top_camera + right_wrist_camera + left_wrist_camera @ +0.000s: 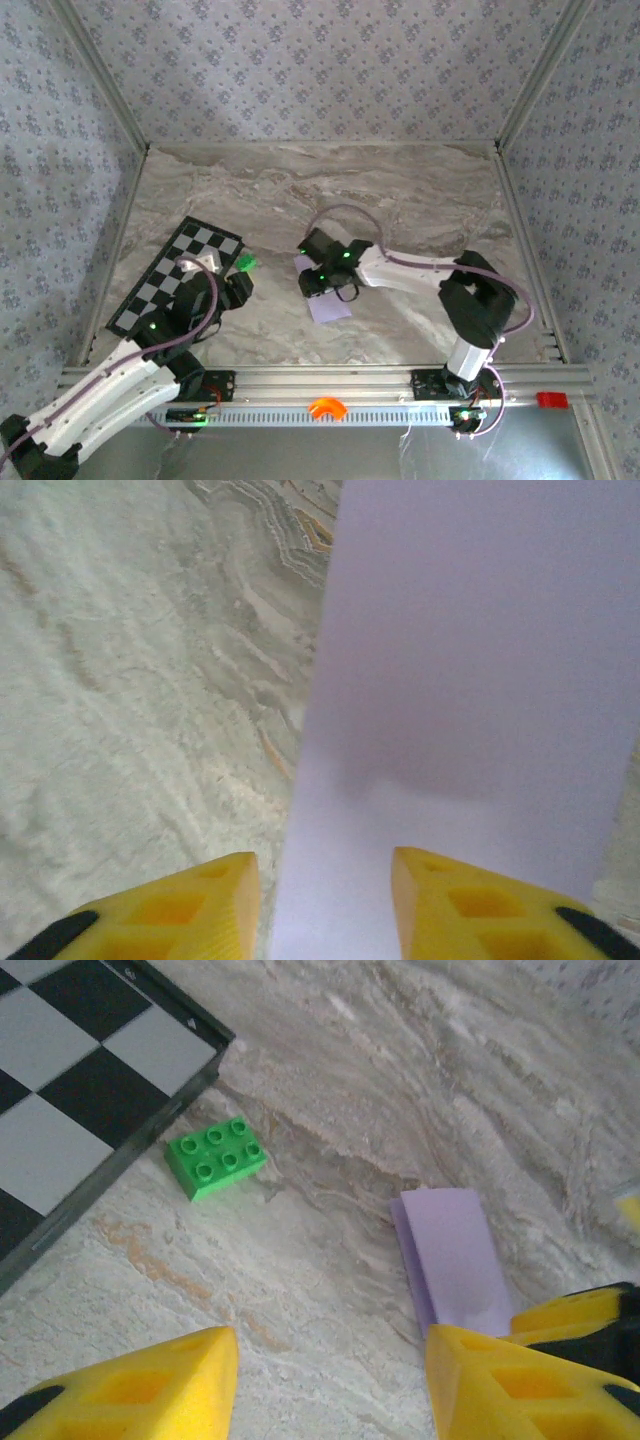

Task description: Fold a paper plane with a square sheet of paper (pick it up from the middle)

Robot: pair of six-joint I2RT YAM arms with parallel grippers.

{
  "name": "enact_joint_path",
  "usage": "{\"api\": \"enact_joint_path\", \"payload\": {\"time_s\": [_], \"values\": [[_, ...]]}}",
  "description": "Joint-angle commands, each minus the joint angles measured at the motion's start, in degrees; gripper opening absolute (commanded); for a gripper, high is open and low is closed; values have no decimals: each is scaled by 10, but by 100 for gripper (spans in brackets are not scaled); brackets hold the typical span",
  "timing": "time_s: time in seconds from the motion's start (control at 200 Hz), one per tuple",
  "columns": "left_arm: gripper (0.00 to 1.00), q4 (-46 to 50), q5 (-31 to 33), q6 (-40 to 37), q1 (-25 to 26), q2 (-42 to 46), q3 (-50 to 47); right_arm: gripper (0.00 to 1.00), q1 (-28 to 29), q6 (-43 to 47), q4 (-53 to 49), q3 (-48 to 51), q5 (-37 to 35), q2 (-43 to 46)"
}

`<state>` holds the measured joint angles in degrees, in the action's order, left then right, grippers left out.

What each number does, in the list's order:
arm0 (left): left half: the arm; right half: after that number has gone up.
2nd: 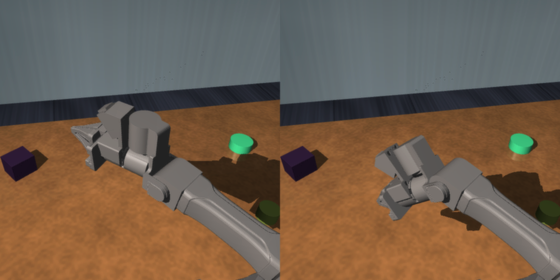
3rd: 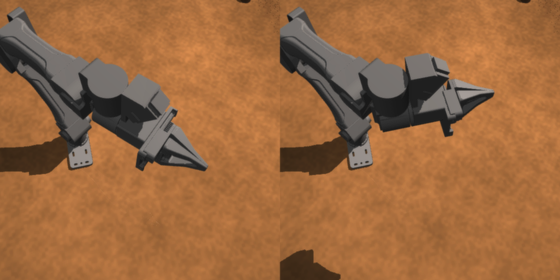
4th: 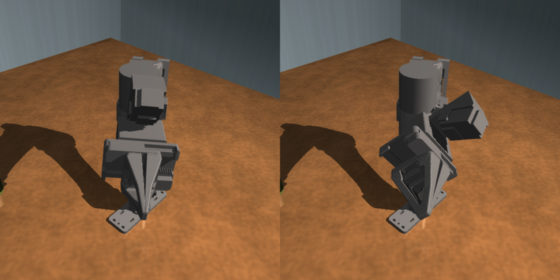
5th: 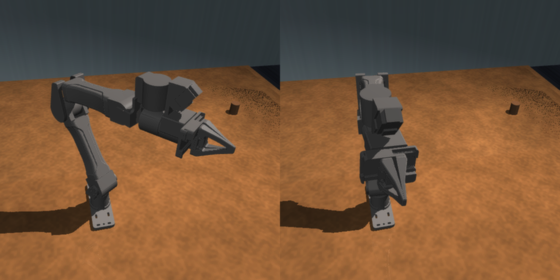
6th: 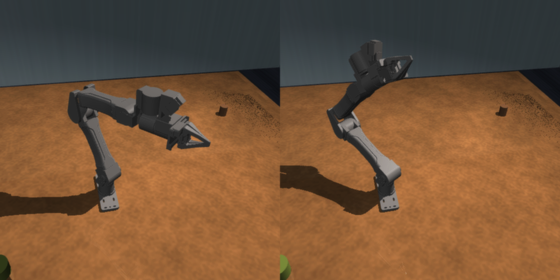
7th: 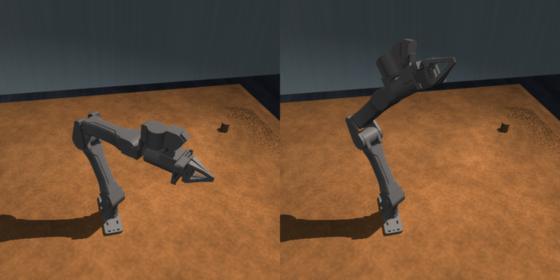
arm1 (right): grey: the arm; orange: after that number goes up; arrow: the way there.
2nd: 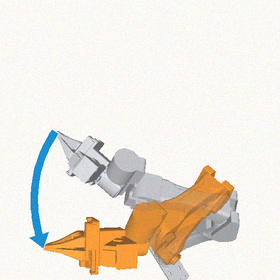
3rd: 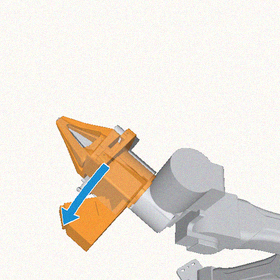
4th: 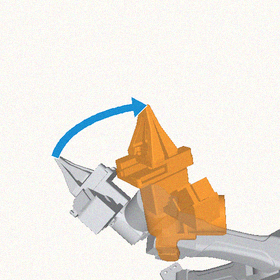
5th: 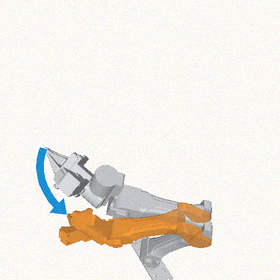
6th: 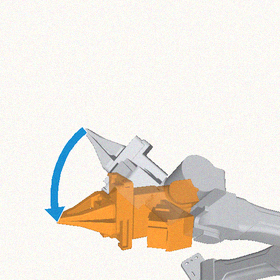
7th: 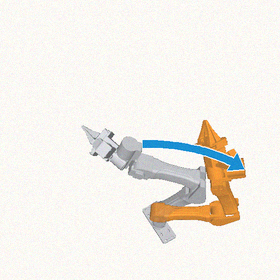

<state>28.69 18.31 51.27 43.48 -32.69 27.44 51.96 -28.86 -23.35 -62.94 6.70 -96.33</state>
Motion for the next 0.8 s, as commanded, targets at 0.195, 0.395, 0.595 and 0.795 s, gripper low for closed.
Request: {"api": "enact_joint_path", "payload": {"time_s": [0.195,0.395,0.595,0.795], "values": [[51,-86,-130,-19,-1,-159,45,36,-141,-52,147,148,240,109],[39,-157,-239,-17,0,-314,80,14,-205,-51,187,186,297,75],[37,-254,-261,30,13,-390,77,9,-209,-54,215,174,324,17],[40,-284,-282,41,17,-430,77,9,-214,-59,209,169,311,-32]]}}
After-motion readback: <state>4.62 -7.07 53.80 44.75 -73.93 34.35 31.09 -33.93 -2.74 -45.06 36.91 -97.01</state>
